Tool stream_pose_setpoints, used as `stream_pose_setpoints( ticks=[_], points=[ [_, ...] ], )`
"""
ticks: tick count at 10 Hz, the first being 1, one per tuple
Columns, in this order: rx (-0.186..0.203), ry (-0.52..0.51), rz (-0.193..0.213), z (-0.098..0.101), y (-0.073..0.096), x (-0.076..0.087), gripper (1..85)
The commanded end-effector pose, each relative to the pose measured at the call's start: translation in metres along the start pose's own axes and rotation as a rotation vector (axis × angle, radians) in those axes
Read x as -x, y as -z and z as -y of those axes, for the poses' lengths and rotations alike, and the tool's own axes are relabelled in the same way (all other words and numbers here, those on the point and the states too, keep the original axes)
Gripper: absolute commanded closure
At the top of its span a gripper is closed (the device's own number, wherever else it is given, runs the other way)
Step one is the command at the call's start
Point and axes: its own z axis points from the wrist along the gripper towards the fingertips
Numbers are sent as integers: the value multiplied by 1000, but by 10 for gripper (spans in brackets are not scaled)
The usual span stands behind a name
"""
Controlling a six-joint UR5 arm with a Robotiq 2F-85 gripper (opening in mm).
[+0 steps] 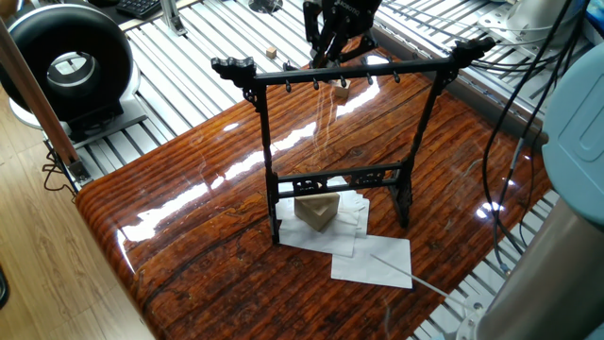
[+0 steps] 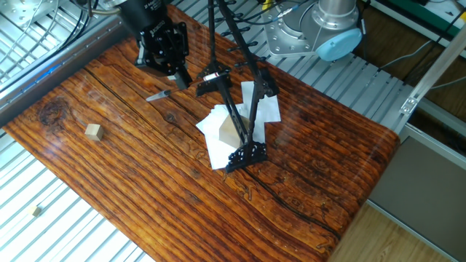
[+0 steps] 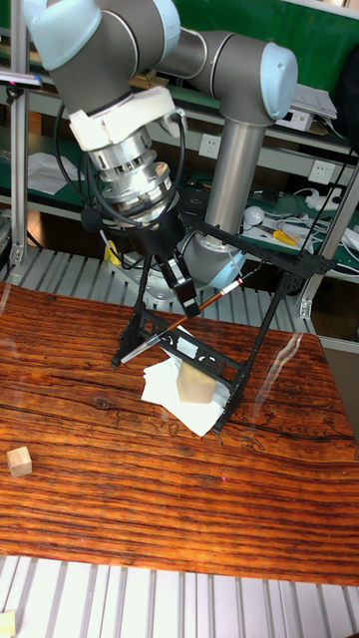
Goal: Place the brush on the pen rack
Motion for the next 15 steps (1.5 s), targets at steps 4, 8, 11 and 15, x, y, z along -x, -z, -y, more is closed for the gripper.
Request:
stream_pose_setpoints(
  ticks=[4,8,11,15],
  points=[
    [34,-19,-13,-7,3,2,847],
    [37,-19,-33,-6,3,2,847],
    [-10,-58,30,5,-4,7,847],
    [-36,37,79,14,-6,19,847]
  ],
)
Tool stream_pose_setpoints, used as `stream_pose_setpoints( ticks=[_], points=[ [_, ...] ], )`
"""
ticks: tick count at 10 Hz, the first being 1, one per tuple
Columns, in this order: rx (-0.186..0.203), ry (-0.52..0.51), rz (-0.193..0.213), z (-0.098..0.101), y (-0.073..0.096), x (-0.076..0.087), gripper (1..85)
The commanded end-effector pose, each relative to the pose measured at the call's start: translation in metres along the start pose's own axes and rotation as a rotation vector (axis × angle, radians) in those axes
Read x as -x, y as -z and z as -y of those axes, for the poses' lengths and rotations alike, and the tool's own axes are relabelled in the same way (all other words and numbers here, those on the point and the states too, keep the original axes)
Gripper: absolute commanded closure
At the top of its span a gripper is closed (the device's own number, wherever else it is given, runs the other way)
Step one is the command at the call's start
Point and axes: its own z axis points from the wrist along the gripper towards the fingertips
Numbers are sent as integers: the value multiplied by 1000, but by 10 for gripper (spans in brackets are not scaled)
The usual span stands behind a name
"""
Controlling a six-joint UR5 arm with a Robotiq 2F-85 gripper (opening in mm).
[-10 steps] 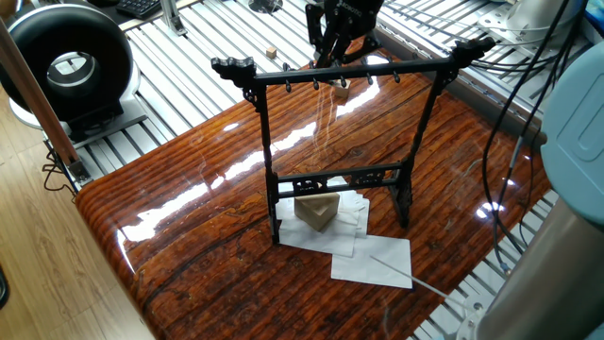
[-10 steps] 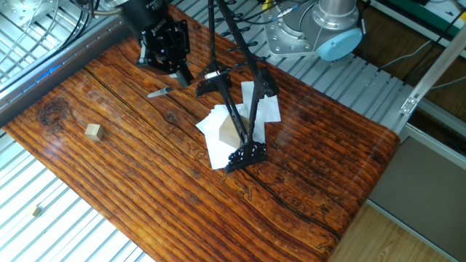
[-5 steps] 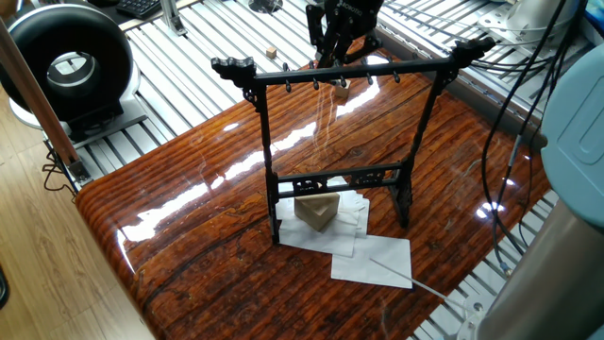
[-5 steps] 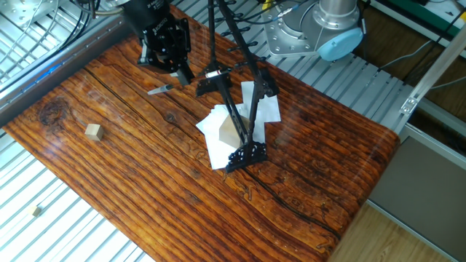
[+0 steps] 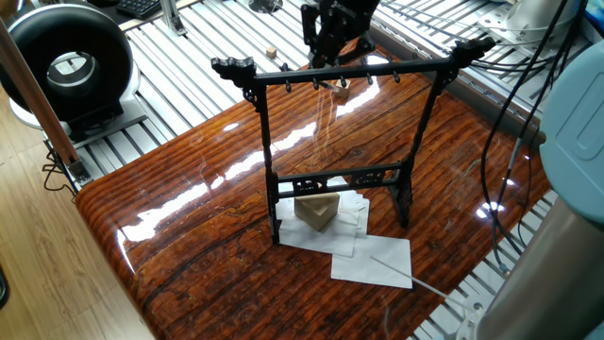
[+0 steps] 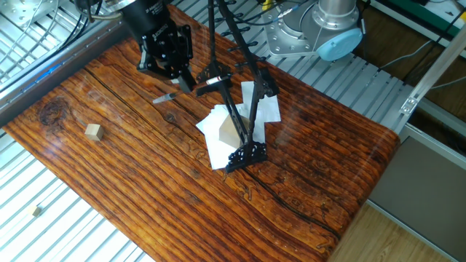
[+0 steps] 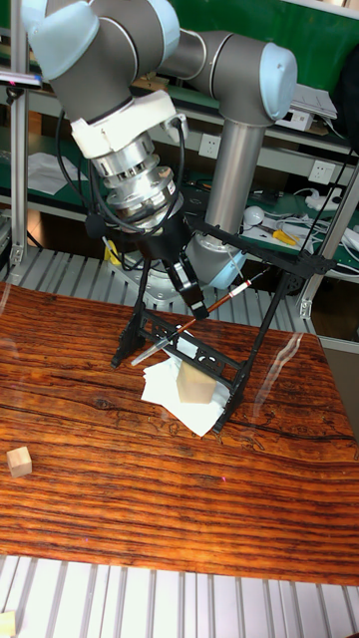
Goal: Place the brush on the pen rack
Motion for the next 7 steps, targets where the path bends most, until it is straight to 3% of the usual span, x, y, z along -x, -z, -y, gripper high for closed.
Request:
stream_pose_setpoints(
  ticks=[1,4,7],
  points=[
    [-12,83,19,4,0,3,847],
    [-27,73,4,6,1,-3,847],
    [-22,-24,-16,6,-3,-12,847]
  ],
)
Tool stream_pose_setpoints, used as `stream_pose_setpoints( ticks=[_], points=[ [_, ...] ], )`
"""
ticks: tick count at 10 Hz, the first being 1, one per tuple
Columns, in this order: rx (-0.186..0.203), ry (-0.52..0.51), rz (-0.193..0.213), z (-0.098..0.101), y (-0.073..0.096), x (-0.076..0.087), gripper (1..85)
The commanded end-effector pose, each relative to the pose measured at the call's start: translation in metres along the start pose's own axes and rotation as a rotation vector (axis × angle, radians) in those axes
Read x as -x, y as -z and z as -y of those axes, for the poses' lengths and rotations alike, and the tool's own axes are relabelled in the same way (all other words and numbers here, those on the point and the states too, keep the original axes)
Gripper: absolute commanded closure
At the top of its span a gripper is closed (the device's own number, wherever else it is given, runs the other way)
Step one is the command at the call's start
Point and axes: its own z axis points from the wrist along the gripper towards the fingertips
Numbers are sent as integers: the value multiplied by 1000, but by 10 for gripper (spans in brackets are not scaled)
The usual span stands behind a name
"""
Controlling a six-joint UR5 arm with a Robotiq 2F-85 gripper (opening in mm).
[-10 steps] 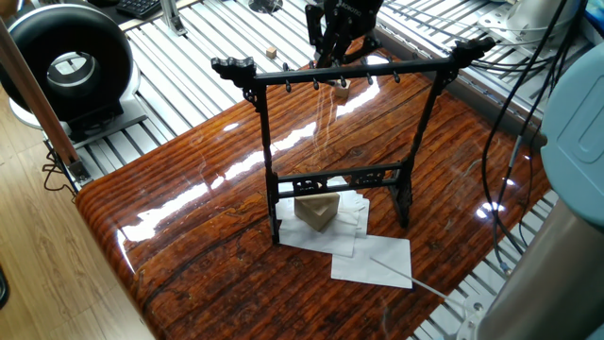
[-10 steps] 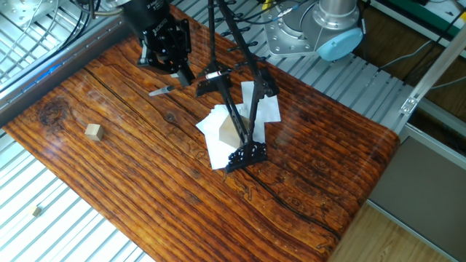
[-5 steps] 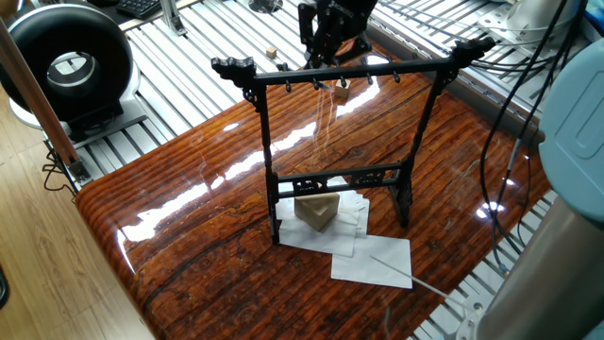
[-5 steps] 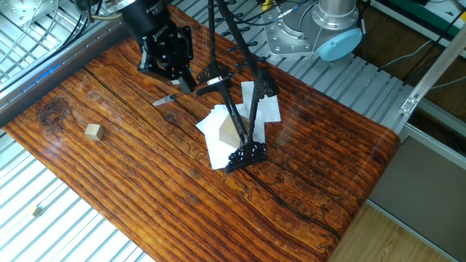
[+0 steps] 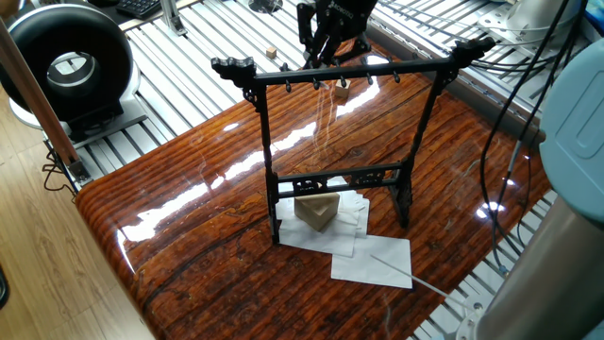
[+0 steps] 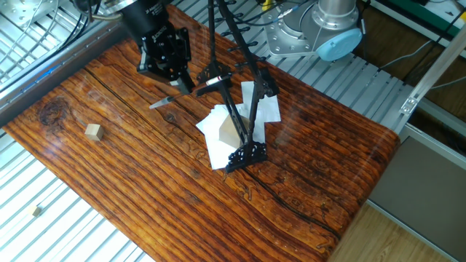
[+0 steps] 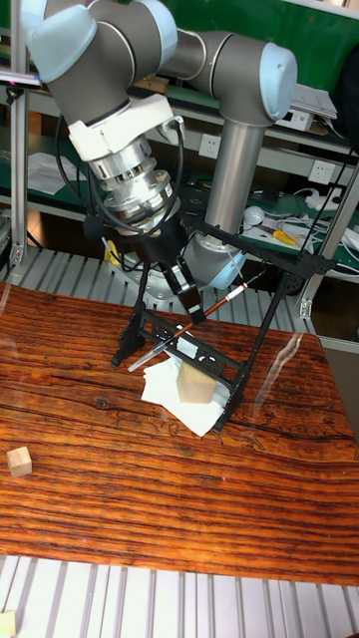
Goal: Place the brush on the pen rack
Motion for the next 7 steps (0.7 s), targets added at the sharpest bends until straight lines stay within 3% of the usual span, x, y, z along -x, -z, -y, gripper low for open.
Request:
stream_pose_setpoints(
  ticks=[1,3,5,7],
  points=[
    [-17,-82,7,5,-1,-3,847],
    [-35,-177,54,10,0,5,847],
    [6,-177,46,-1,0,3,847],
    [-9,-182,69,0,1,6,847]
  ],
)
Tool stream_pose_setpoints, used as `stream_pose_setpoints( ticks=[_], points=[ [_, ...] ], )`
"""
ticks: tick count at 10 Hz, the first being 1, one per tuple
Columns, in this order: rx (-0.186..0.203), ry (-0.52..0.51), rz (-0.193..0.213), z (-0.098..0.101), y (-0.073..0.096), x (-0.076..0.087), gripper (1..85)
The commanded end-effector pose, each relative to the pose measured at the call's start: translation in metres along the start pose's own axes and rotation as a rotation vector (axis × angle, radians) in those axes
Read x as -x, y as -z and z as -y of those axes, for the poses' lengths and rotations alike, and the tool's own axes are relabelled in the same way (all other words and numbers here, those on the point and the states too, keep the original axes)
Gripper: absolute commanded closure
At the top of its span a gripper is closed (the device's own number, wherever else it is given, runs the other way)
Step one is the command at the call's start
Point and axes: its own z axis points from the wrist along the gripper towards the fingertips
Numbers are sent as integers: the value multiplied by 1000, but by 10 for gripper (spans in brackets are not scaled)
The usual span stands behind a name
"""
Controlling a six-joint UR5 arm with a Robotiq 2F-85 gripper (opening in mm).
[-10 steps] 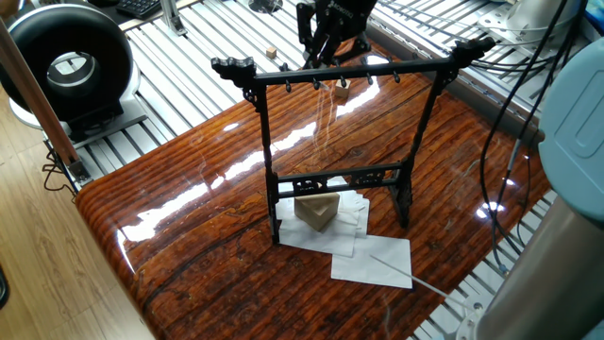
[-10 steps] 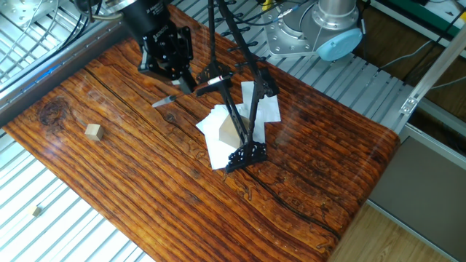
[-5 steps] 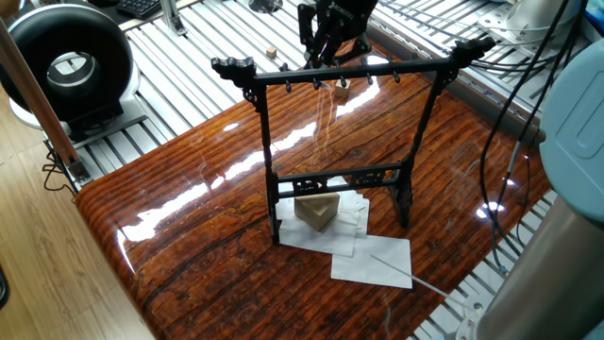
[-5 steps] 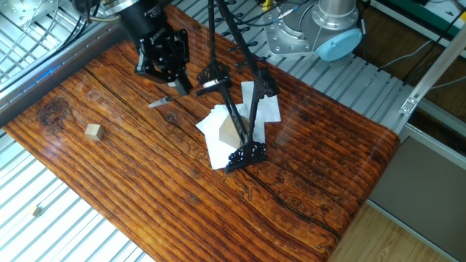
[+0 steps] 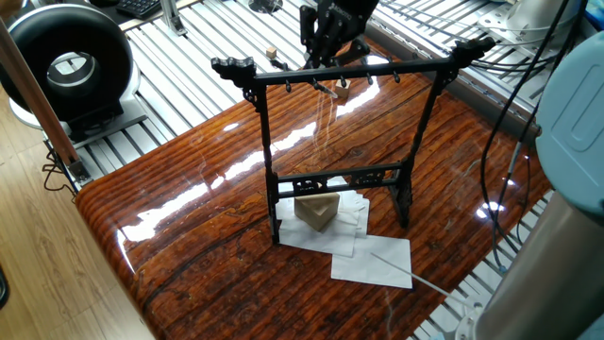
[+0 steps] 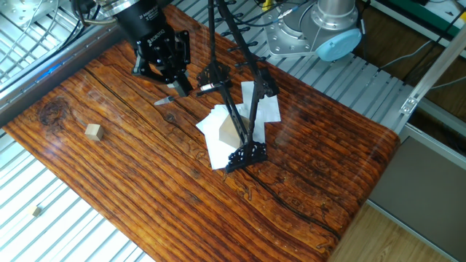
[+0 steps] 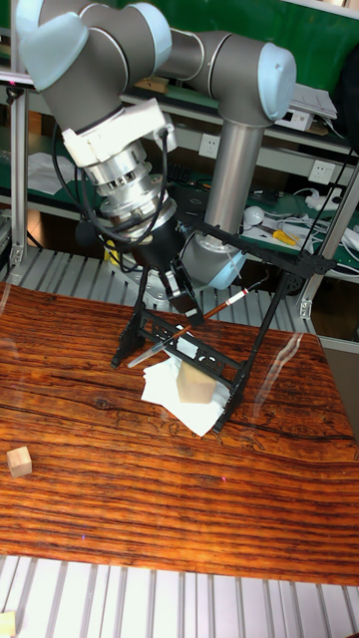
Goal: Place the brush on the pen rack
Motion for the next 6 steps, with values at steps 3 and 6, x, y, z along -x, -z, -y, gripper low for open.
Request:
stream_pose_setpoints(
  ticks=[3,6],
  points=[
    [-16,-19,56,-1,4,8,847],
    [-30,-12,39,-1,8,6,847]
  ],
)
